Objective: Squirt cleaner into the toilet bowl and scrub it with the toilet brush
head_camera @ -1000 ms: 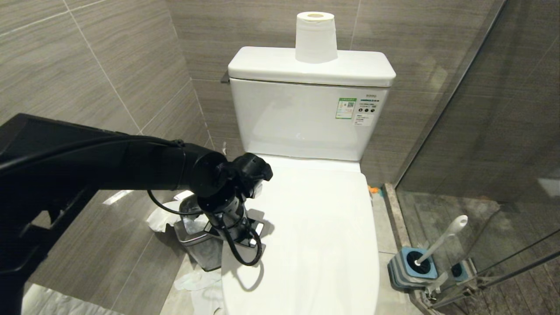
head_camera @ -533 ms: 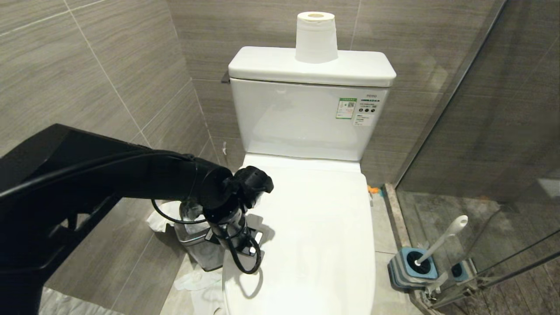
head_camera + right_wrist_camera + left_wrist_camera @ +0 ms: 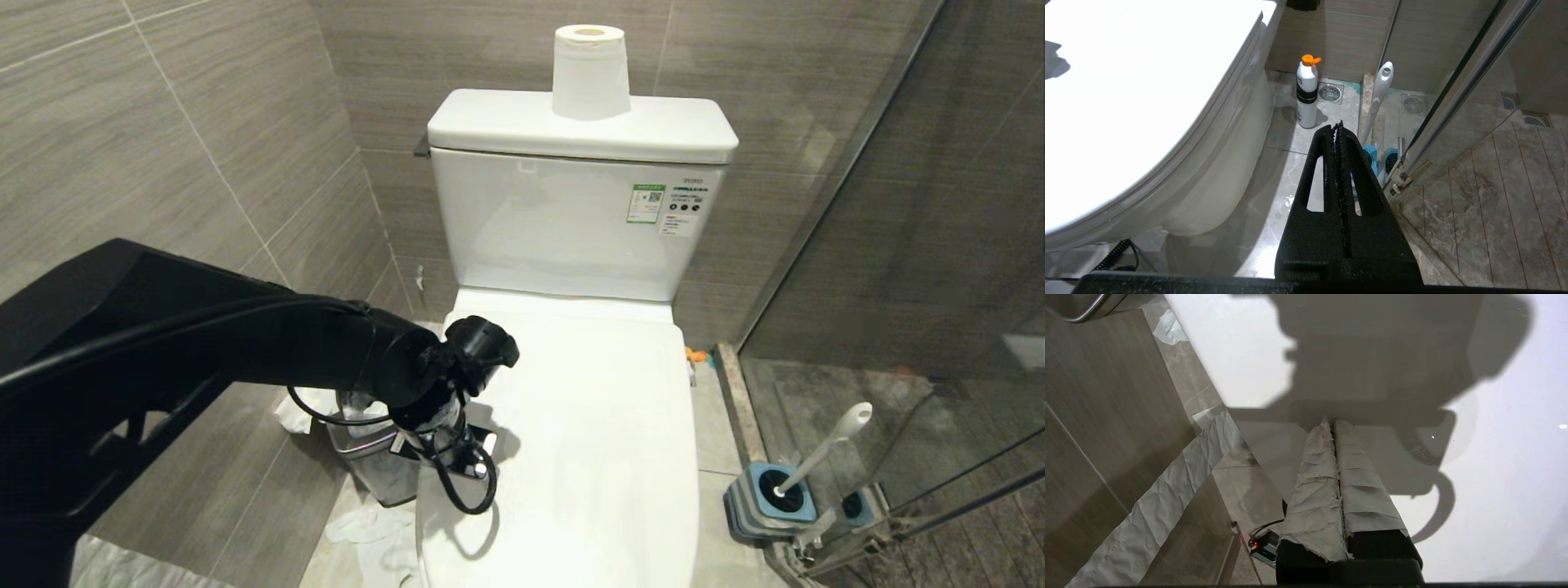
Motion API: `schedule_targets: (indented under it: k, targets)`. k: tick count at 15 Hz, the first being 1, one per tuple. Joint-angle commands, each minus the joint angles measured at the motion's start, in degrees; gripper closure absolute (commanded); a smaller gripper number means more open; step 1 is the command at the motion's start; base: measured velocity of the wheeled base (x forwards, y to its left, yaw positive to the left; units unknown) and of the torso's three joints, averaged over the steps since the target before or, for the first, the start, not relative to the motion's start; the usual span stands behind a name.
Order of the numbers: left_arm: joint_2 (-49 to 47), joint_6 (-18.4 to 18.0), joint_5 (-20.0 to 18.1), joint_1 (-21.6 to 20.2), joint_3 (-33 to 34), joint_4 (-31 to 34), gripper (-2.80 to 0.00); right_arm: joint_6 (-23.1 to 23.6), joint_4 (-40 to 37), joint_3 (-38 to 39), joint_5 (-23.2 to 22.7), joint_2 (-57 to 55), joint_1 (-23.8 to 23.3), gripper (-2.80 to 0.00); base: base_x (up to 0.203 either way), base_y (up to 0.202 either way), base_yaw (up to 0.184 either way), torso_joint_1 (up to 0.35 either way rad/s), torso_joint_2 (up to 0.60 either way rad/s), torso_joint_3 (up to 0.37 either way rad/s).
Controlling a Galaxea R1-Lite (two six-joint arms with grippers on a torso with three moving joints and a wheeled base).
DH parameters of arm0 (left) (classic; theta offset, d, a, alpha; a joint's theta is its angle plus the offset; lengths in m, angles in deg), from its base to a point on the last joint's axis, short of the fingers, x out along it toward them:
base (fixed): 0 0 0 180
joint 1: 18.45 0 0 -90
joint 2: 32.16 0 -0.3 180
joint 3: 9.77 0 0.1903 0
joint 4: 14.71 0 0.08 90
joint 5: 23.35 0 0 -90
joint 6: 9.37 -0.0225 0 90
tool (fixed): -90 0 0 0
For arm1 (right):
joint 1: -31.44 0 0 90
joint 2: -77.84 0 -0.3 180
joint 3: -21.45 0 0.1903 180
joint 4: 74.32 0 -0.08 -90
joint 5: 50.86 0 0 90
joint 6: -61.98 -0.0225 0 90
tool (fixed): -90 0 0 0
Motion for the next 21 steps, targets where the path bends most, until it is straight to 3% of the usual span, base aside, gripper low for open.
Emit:
schedule_targets:
  k: [1, 4, 9, 11, 13, 16, 18, 21]
  targets:
    - [4.9, -0.1, -0.3, 0.1, -0.3, 0.2, 0.00, 0.0, 0.0, 0.0, 0.0, 0.0, 0.0, 0.00, 0.000, 0.000, 0.000, 0.000, 0.00, 0.000]
    - [13.2, -0.6, -2.0, 0.2, -0.5, 1.0, 0.00, 0.0, 0.0, 0.0, 0.0, 0.0, 0.0, 0.00, 0.000, 0.000, 0.000, 0.000, 0.00, 0.000]
    - [26.6, -1.2, -3.1, -0.9, -2.3, 7.9, 0.00, 0.0, 0.0, 0.0, 0.0, 0.0, 0.0, 0.00, 0.000, 0.000, 0.000, 0.000, 0.00, 0.000]
    - [30.6, -0.9, -4.3, -2.4, -4.8, 15.8, 0.00, 0.0, 0.0, 0.0, 0.0, 0.0, 0.0, 0.00, 0.000, 0.000, 0.000, 0.000, 0.00, 0.000]
    - [33.2, -0.7, -8.2, -3.8, -8.5, 23.5, 0.00, 0.0, 0.0, 0.0, 0.0, 0.0, 0.0, 0.00, 0.000, 0.000, 0.000, 0.000, 0.00, 0.000]
    - [37.1, -1.3, -11.2, -3.5, -12.7, 29.9, 0.00, 0.0, 0.0, -0.1, 0.0, 0.0, 0.0, 0.00, 0.000, 0.000, 0.000, 0.000, 0.00, 0.000]
    - [40.2, -5.5, -9.0, -3.1, -12.6, 30.4, 0.00, 0.0, 0.0, 0.0, 0.0, 0.0, 0.0, 0.00, 0.000, 0.000, 0.000, 0.000, 0.00, 0.000]
    - [44.0, -14.6, 1.4, -2.7, -13.3, 28.5, 0.00, 0.0, 0.0, 0.0, 0.0, 0.0, 0.0, 0.00, 0.000, 0.000, 0.000, 0.000, 0.00, 0.000]
